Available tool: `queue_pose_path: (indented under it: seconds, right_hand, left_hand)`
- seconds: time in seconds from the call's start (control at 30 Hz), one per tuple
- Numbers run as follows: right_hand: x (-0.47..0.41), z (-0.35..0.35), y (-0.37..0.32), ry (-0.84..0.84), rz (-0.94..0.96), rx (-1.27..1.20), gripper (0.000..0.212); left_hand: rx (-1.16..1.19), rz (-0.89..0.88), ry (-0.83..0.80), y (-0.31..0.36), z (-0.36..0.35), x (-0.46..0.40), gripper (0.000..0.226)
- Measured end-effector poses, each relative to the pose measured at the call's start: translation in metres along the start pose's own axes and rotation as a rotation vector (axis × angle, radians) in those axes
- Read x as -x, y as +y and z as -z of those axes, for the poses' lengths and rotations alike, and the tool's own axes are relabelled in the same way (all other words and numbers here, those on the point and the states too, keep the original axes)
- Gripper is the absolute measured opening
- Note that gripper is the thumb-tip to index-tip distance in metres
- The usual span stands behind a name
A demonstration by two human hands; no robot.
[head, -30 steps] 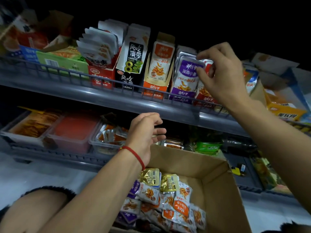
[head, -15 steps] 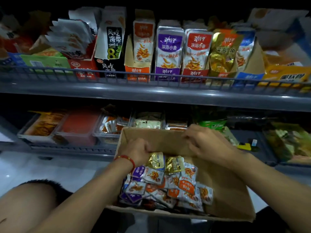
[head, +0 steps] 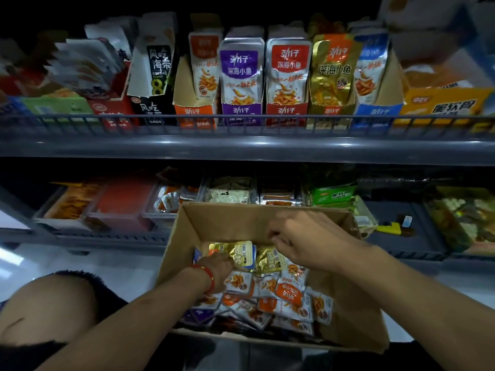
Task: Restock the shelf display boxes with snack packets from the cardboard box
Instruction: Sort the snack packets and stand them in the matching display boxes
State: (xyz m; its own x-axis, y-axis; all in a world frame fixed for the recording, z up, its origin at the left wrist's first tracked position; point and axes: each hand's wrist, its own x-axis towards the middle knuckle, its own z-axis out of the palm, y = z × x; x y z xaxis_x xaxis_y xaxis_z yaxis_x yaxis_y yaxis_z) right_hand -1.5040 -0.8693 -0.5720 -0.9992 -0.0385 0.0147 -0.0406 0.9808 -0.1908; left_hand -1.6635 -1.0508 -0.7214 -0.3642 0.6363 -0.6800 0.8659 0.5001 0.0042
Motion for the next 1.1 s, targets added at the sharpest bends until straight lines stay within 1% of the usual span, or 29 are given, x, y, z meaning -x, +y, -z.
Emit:
queue_pose_path:
  seconds: [0.1,0.17,0.2,0.27,0.33,0.43,0.47,0.5,0.57,0.63,0.67,0.7,0.73,0.8,0.83,0.93,1.03,1.1]
  right_hand:
    - [0.002,0.002,-0.001,-0.009,-0.022,-0.009,0.022]
    - [0.003,0.002,-0.002,-0.022,-0.034,-0.015,0.021]
    - [0.004,0.002,-0.002,-0.030,-0.039,-0.018,0.021]
    - [0.002,0.000,-0.002,-0.042,-0.052,-0.028,0.019]
    - [-0.001,-0.003,-0.002,-0.065,-0.078,-0.054,0.021]
    - [-0.006,-0.007,-0.001,-0.169,-0.157,-0.111,0.041]
    - [-0.007,-0.007,-0.001,-0.183,-0.177,-0.123,0.040]
    - [-0.008,-0.006,-0.002,-0.172,-0.191,-0.136,0.032]
    - [-0.009,0.000,-0.001,-0.085,-0.233,-0.248,0.011]
    - [-0.008,0.010,-0.003,0.059,-0.337,-0.454,0.003]
    - [-0.008,0.015,-0.003,0.156,-0.401,-0.578,0.004]
    - [-0.008,0.019,-0.004,0.257,-0.459,-0.726,0.006]
    - [-0.008,0.022,-0.005,0.329,-0.509,-0.891,0.010]
    - [-0.007,0.025,-0.015,0.373,-0.578,-1.204,0.018]
    - [-0.007,0.026,-0.020,0.375,-0.589,-1.314,0.021]
    - [-0.006,0.027,-0.030,0.374,-0.605,-1.466,0.028]
    - [-0.007,0.030,-0.028,0.339,-0.596,-1.526,0.034]
    - [-0.008,0.031,-0.025,0.310,-0.604,-1.538,0.043]
  left_hand:
    - [-0.002,-0.018,-0.032,0.001,0.004,0.004,0.071]
    - [0.019,-0.028,-0.012,0.004,0.009,0.011,0.072]
    - [0.025,-0.023,0.031,0.006,0.013,0.014,0.069]
    - [0.053,-0.036,0.158,0.010,0.027,0.023,0.049]
    - [0.197,-0.097,0.246,0.018,0.047,0.034,0.027]
    - [0.405,-0.225,0.380,0.030,0.083,0.065,0.018]
    - [0.461,-0.250,0.440,0.031,0.093,0.075,0.018]
    - [0.542,-0.262,0.497,0.032,0.101,0.085,0.018]
    - [0.776,-0.248,0.624,0.028,0.116,0.103,0.021]
    - [1.016,-0.176,0.771,0.020,0.128,0.116,0.031]
    - [1.164,-0.151,0.785,0.017,0.132,0.121,0.040]
    - [1.328,-0.155,0.733,0.015,0.134,0.125,0.047]
    - [1.475,-0.183,0.631,0.017,0.135,0.128,0.051]
    - [1.685,-0.242,0.432,0.029,0.131,0.130,0.046]
    - [1.747,-0.256,0.390,0.037,0.130,0.131,0.039]
    - [1.851,-0.244,0.426,0.051,0.131,0.133,0.018]
    - [1.917,-0.268,0.447,0.049,0.135,0.139,0.013]
    - [1.948,-0.279,0.464,0.048,0.137,0.142,0.014]
